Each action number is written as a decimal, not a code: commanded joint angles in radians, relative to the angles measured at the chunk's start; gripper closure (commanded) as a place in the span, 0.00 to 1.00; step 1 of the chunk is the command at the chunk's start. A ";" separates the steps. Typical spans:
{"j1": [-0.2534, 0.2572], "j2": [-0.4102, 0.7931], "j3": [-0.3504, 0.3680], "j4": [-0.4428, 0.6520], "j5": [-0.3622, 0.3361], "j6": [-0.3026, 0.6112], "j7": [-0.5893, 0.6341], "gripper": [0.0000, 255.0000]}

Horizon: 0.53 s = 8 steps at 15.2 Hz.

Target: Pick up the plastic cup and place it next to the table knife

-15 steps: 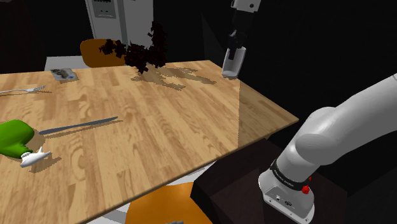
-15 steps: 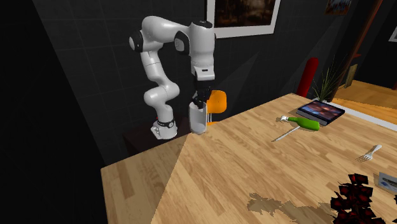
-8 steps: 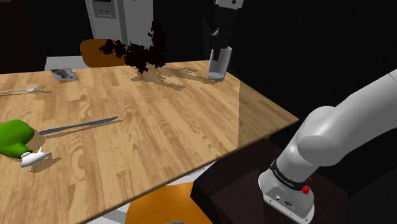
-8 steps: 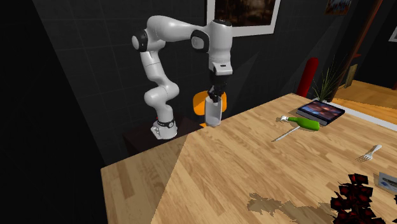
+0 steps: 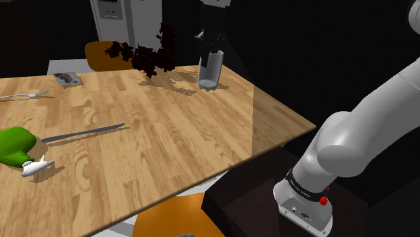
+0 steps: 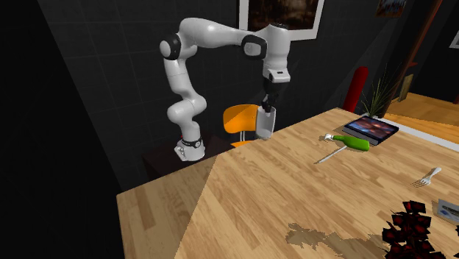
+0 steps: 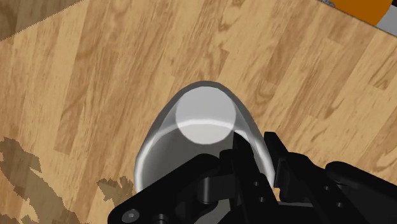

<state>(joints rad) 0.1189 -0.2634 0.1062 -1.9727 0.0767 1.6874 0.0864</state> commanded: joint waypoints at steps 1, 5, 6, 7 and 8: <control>0.019 0.031 0.033 0.038 0.006 -0.003 0.053 1.00; 0.054 0.114 0.091 0.126 0.005 -0.002 0.147 1.00; 0.063 0.137 0.105 0.151 0.002 -0.003 0.171 1.00; 0.072 0.161 0.118 0.178 -0.001 -0.005 0.194 1.00; 0.081 0.187 0.131 0.206 -0.005 -0.007 0.218 1.00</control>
<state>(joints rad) 0.1900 -0.0987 0.2232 -1.7918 0.0742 1.6821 0.2779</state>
